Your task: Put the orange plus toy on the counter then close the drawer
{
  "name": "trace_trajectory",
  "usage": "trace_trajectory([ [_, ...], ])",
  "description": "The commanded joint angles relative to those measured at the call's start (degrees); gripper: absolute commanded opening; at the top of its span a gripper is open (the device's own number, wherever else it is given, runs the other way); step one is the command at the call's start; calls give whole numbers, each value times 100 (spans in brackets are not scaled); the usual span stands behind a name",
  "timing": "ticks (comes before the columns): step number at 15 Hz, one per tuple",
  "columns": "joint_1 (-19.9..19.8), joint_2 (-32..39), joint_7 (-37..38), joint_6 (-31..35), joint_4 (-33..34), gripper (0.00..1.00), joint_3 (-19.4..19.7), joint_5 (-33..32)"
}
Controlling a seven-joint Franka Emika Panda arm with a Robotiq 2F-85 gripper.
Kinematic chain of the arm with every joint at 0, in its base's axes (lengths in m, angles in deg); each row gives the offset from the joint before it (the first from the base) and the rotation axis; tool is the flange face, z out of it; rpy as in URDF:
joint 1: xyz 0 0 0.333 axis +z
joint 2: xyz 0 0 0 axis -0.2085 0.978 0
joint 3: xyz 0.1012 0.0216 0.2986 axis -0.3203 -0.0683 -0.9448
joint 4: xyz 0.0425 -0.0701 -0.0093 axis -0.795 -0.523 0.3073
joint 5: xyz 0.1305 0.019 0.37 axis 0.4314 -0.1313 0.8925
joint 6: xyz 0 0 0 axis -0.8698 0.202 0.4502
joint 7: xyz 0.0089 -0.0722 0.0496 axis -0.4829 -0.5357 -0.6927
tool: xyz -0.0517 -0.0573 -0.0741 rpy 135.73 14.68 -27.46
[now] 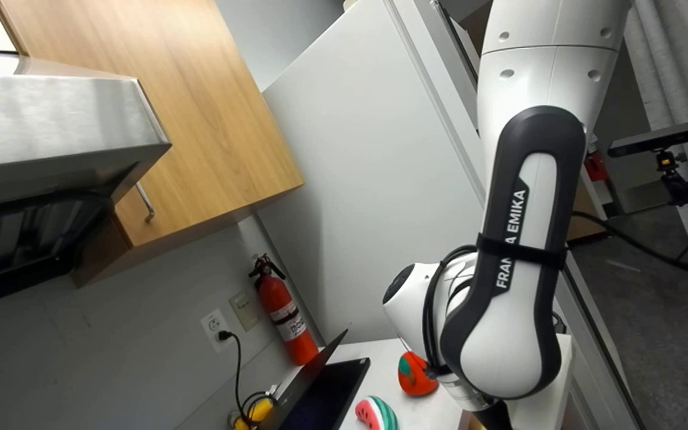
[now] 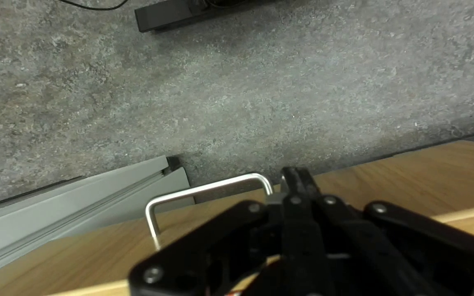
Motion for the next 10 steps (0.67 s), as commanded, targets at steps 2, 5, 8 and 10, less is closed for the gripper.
trace_trajectory([
  [2, 43, 425, 17, -149, 546, 0, 72, 28],
  [5, 78, 507, 107, -63, 665, 0, 123, 8],
  [8, 145, 548, 279, 43, 780, 0, 215, -69],
  [10, 220, 521, 459, 120, 815, 0, 306, -153],
])
